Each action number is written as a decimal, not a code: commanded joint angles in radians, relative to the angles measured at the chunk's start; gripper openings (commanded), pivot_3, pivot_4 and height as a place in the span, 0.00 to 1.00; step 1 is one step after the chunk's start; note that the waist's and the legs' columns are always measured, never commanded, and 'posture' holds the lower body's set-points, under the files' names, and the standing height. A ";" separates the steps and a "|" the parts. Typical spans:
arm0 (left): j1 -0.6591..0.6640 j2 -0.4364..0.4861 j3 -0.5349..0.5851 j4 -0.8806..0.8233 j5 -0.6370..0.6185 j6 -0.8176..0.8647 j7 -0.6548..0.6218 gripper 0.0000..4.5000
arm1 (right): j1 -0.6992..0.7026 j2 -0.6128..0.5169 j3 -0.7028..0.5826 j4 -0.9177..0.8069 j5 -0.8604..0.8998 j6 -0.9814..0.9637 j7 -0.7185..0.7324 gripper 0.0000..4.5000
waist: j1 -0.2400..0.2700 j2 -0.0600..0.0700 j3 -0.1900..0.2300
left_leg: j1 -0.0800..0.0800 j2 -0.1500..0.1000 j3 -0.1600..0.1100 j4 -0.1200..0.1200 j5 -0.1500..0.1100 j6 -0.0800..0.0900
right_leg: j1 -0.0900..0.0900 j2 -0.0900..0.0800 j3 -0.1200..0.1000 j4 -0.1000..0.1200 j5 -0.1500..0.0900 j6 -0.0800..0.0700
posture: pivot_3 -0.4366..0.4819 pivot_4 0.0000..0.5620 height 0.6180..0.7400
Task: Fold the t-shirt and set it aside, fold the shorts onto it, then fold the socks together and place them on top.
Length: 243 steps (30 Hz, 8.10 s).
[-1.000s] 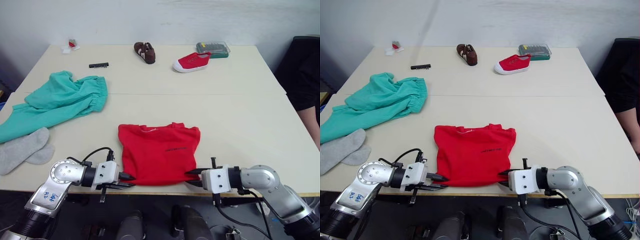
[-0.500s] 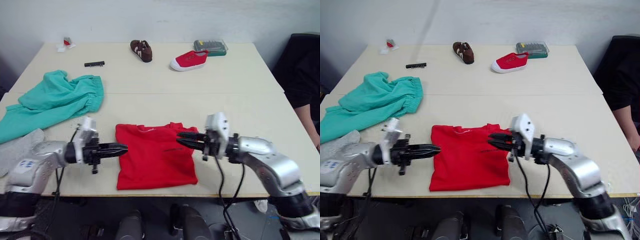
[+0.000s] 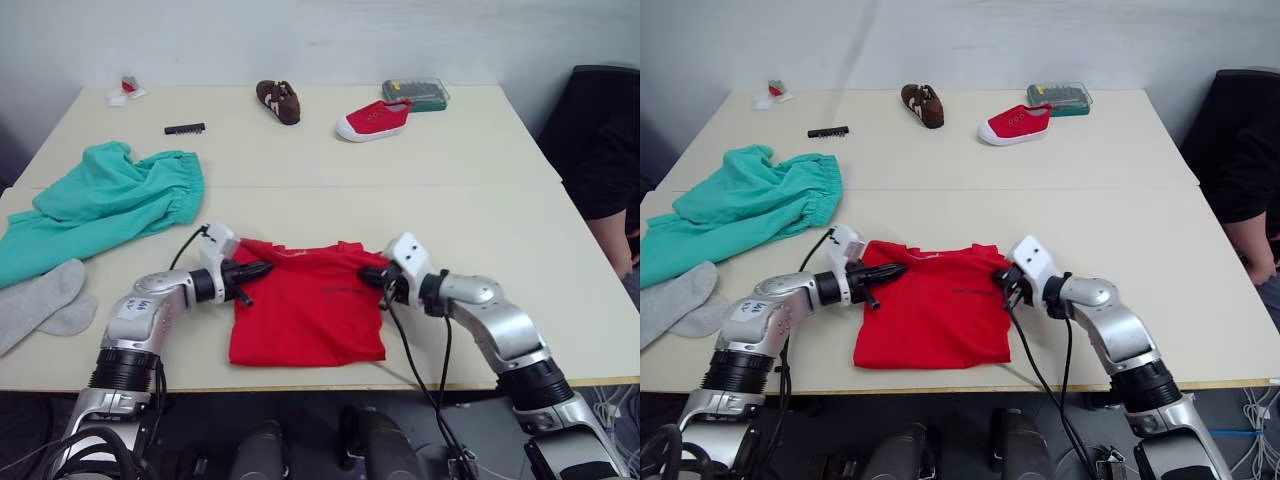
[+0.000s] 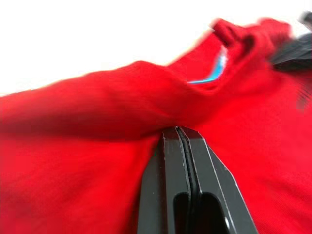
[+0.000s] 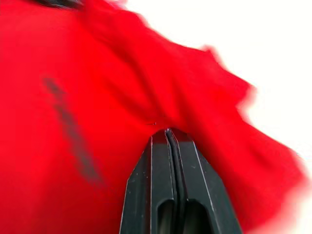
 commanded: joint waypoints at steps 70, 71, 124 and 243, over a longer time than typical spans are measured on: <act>0.164 0.253 0.077 -0.521 -0.230 -0.120 -0.365 1.00 | -0.087 0.107 -0.039 -0.035 0.350 0.514 0.059 0.00 | -0.022 -0.004 -0.001 | 0.001 0.007 0.000 -0.002 -0.003 -0.004 | -0.001 0.007 0.001 -0.002 -0.002 -0.006 | 0.48 0.27 1.00; 0.156 0.250 0.072 -0.512 -0.227 -0.124 -0.368 1.00 | -0.076 0.085 -0.043 -0.053 0.346 0.516 0.062 0.00 | -0.018 -0.004 -0.001 | 0.000 0.007 -0.001 -0.002 -0.003 -0.004 | -0.001 0.007 0.000 -0.002 -0.002 -0.006 | 0.48 0.27 1.00; 0.037 0.217 0.068 -0.283 0.002 -0.271 -0.224 1.00 | 0.074 -0.312 -0.516 -0.483 0.549 0.236 0.048 0.99 | 0.003 -0.001 0.002 | 0.003 0.011 0.007 -0.004 -0.003 -0.006 | -0.003 0.018 0.013 -0.004 -0.001 -0.001 | 0.48 0.27 1.00; -0.349 0.377 -0.164 0.441 0.343 -0.512 -0.465 0.00 | -0.240 -0.146 0.073 0.244 -0.048 -0.339 0.422 0.01 | -0.002 -0.004 0.001 | 0.001 0.009 0.013 0.015 -0.008 -0.004 | -0.005 0.016 0.013 0.010 -0.004 -0.005 | 0.48 0.27 1.00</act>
